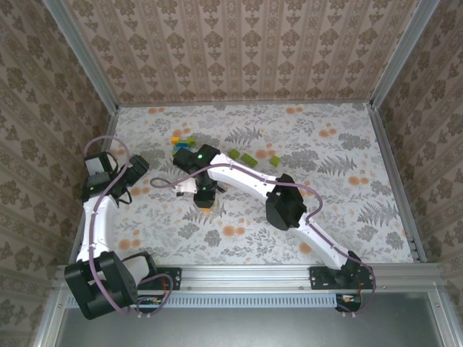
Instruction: Assemble a carrot with lego
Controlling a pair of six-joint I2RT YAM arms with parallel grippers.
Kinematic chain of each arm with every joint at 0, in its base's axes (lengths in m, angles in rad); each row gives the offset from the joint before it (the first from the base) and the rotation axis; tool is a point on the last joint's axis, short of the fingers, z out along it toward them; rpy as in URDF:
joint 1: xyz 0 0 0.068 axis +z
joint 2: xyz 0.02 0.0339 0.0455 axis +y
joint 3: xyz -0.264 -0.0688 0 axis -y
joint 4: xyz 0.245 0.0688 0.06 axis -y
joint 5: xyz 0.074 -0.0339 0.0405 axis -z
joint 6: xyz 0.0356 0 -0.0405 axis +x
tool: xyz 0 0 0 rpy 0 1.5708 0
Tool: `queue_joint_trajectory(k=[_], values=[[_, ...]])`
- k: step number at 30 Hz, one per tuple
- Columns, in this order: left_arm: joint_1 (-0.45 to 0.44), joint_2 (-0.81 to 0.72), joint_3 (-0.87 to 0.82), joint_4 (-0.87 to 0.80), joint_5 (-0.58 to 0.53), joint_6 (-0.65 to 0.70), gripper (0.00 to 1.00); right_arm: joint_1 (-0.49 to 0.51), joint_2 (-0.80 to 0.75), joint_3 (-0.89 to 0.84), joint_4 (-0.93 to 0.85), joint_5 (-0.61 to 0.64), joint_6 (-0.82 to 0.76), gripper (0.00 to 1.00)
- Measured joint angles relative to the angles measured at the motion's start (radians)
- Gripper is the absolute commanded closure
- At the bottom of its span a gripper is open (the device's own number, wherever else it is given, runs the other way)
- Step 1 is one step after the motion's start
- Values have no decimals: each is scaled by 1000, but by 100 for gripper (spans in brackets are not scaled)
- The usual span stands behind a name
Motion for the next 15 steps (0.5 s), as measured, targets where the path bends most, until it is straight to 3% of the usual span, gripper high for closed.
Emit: queue_joint_trajectory(k=[15], values=[[0, 0, 0, 0, 5, 0, 0, 7, 34, 58, -19, 16, -4, 70]])
